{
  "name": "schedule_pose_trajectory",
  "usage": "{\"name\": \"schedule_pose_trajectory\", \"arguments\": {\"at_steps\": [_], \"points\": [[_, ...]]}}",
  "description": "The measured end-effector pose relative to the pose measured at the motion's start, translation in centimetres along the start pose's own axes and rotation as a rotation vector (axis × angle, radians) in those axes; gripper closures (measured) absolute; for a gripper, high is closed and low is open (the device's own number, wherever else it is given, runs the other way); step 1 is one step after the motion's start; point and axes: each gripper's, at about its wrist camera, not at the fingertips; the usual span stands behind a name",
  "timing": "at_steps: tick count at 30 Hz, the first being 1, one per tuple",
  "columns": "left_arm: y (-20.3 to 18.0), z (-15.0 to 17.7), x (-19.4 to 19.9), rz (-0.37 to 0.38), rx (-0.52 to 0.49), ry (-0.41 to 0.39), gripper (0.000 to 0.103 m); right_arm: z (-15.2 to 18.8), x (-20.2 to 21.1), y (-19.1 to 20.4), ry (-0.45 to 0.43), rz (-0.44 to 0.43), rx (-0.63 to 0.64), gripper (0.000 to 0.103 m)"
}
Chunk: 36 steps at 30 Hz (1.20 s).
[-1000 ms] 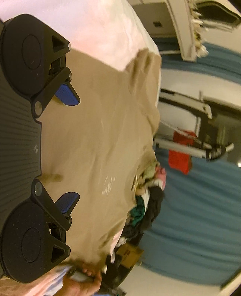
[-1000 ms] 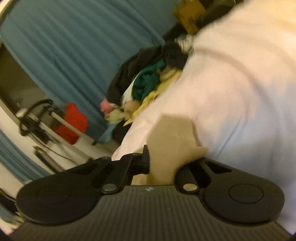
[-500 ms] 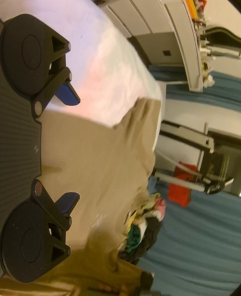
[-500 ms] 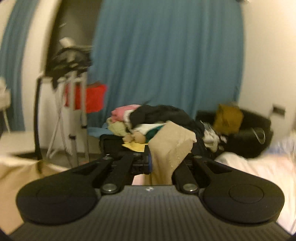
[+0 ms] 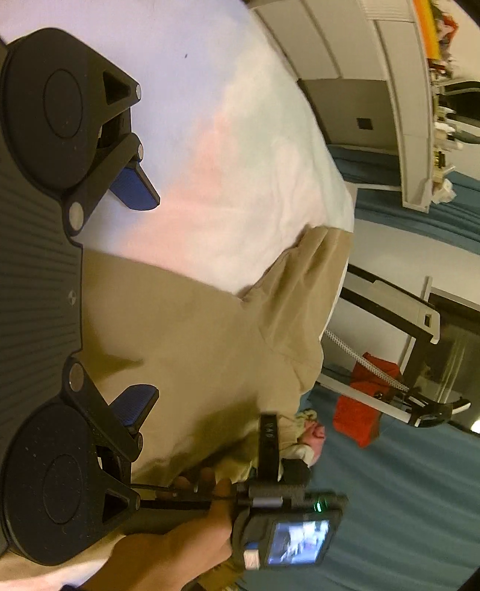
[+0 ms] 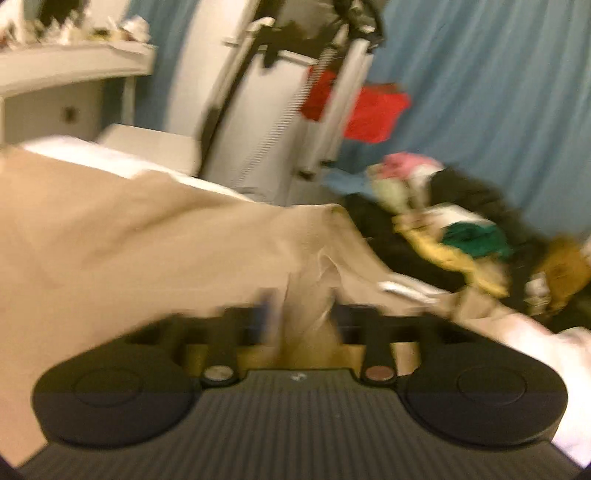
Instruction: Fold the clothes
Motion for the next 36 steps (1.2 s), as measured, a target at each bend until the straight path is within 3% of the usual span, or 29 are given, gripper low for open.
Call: {"name": "schedule_pose_trajectory", "arguments": {"at_steps": [1,4,9,15,20,25,32,36], "points": [[-0.3,0.1,0.0,0.002,-0.009,-0.003,0.002,-0.3,1.0,-0.2,-0.021,-0.016,-0.018,0.004],[-1.0,0.2,0.1,0.006,-0.034,-0.011,0.002,-1.2,4.3,-0.8,-0.075,-0.063,-0.081,0.004],[-2.7,0.8,1.6,0.011,-0.104,-0.055,0.002,0.3,13.7,-2.9,-0.117,-0.125,-0.218,0.004],[-4.0,0.8,4.5,0.095,-0.145,-0.042,0.002,7.0,27.5,-4.8,-0.117,-0.148,-0.314,0.004],[-5.0,1.7,7.8,0.130,-0.170,-0.056,0.002,13.7,36.1,-6.9,-0.149,-0.122,-0.431,0.004],[-6.7,4.2,9.5,0.145,-0.240,-0.015,0.002,19.3,40.0,-10.4,-0.139,-0.038,-0.578,0.004],[-11.2,8.1,11.1,0.158,-0.313,0.100,0.008,22.3,42.1,-16.1,-0.175,0.040,-0.706,0.004],[-15.9,11.0,12.8,0.265,-0.350,0.171,0.018,24.0,43.2,-19.1,-0.212,0.082,-0.781,0.004]]}}
Point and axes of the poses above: each gripper's, at about its wrist camera, not at the fingertips, and x roughly against the way its jaws point, y to its left, z to its underside, and after that the axes turned 2 degrees about -z, right-handed
